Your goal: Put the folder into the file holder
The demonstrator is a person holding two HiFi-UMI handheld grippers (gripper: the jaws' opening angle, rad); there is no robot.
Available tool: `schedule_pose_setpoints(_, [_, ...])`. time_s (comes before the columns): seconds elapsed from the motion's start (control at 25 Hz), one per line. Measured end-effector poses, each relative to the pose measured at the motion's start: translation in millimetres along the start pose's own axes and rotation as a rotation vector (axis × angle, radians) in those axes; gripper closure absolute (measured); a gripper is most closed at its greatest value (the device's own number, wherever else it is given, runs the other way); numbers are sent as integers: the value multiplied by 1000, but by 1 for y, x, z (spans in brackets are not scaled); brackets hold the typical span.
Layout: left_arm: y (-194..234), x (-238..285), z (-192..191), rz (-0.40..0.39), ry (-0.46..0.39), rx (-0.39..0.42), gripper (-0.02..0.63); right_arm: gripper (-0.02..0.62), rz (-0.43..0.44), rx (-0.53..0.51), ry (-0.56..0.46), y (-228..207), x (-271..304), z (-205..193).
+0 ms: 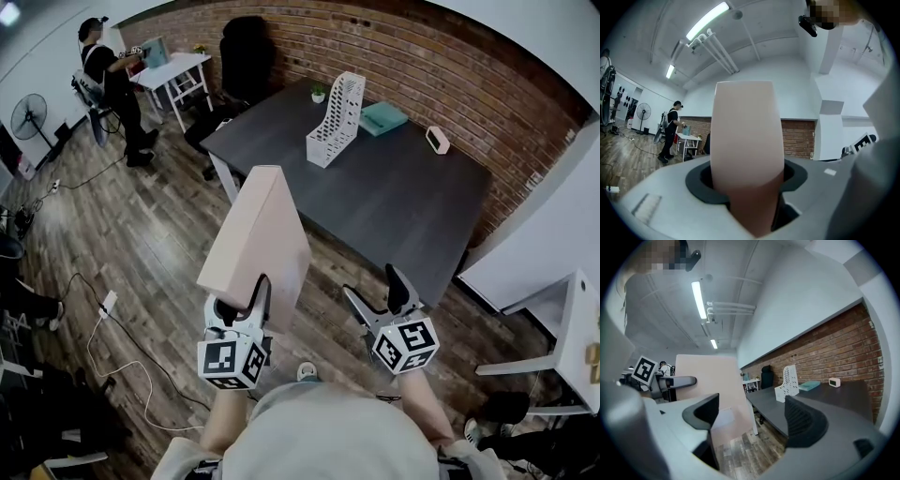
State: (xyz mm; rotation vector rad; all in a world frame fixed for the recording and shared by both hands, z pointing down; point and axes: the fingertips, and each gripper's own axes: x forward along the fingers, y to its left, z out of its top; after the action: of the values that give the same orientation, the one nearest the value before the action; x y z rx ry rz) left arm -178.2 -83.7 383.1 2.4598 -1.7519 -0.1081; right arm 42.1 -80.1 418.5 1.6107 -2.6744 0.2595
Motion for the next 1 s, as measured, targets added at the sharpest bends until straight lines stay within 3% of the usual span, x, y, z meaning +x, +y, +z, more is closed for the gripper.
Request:
schedule_pose_setpoints(0.48, [47,103,23,-58,-38,-4,334,179,-48,14,-33,-35,85,14])
schedule_pose_setpoints(1.0, [39,257,56,-142,-119,6,334,179,-41,12,-24,-100,148,19])
